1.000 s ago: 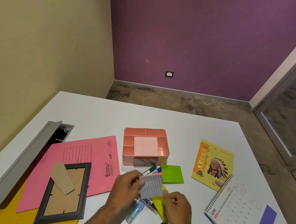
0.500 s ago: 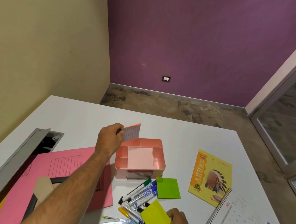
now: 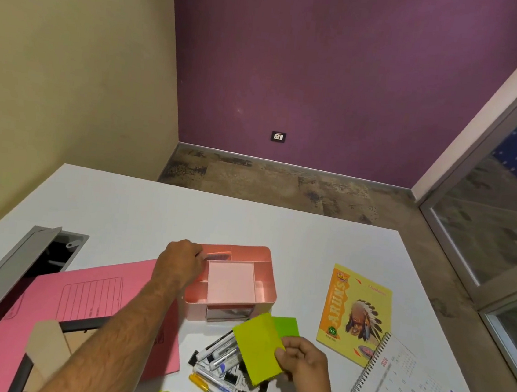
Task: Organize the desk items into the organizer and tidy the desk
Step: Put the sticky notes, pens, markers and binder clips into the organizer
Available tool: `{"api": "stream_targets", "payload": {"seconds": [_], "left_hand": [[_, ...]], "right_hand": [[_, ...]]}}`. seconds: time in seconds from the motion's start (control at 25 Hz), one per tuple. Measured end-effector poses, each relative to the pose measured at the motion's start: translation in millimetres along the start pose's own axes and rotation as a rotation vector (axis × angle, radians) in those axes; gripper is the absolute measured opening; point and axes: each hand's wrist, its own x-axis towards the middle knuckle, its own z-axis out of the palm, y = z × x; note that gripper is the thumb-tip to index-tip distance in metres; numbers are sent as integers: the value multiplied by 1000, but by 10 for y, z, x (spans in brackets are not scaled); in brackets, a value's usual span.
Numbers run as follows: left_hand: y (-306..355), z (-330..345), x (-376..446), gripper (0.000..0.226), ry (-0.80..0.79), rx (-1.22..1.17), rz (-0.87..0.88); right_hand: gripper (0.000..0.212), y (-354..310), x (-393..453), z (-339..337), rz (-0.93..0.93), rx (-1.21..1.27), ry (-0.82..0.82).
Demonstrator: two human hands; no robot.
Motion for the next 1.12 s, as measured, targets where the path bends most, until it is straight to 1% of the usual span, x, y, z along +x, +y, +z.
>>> {"api": "stream_targets", "payload": {"seconds": [0.04,0.08,0.12,0.16,0.24,0.28,0.32,0.36,0.44,0.48,0.52,0.56,0.64,0.68,0.72,0.8,0.88,0.92,1.0,1.12], "left_hand": [[1,-5,-17,25,28,-15,8],[18,-16,-51,27,67,-79,33],[51,-37,-91,30,96,-201,74],[110,-86,-143,31,86,-378,110],[248,-181,-248,30,-74,-713,156],[300,-208,-297,25,-153,-802,180],[334,-214,-326,18,-185,-846,210],[346,-214,-342,13,-177,-869,231],[345,-228,-342,16,-104,-888,220],[337,-247,-323,20,-60,-886,207],[326,-281,-296,21,-11,-874,198],[310,-331,-259,20,45,-844,188],[240,-434,-143,14,157,-725,172],[202,-487,-86,12,204,-640,172],[168,-532,-36,10,242,-550,177],[118,-579,45,9,310,-379,198],[89,-566,97,13,348,-263,201],[74,-542,114,14,342,-234,197],[50,-474,130,11,299,-197,205],[5,-355,133,11,244,-155,204]], "right_hand": [[13,-108,-15,35,-21,54,-15],[14,-214,-38,82,-49,100,-28],[15,-304,-28,131,-84,129,-29],[16,-391,-15,183,-120,142,-26],[16,-571,13,310,-169,162,-29],[14,-650,35,378,-193,183,-45],[11,-731,39,445,-212,207,-58],[10,-789,57,504,-229,232,-69],[12,-804,155,561,-260,238,-75],[16,-772,218,554,-274,218,-57],[21,-711,309,524,-272,163,-4],[23,-628,390,469,-253,73,89],[26,-403,516,295,-192,-168,289],[30,-263,553,209,-163,-311,339],[38,-113,576,134,-144,-445,351],[61,155,617,28,-89,-656,319],[85,290,624,-6,19,-757,285],[94,315,619,-2,57,-778,280],[100,339,615,15,76,-804,285],[99,349,655,8,93,-764,297]]}}
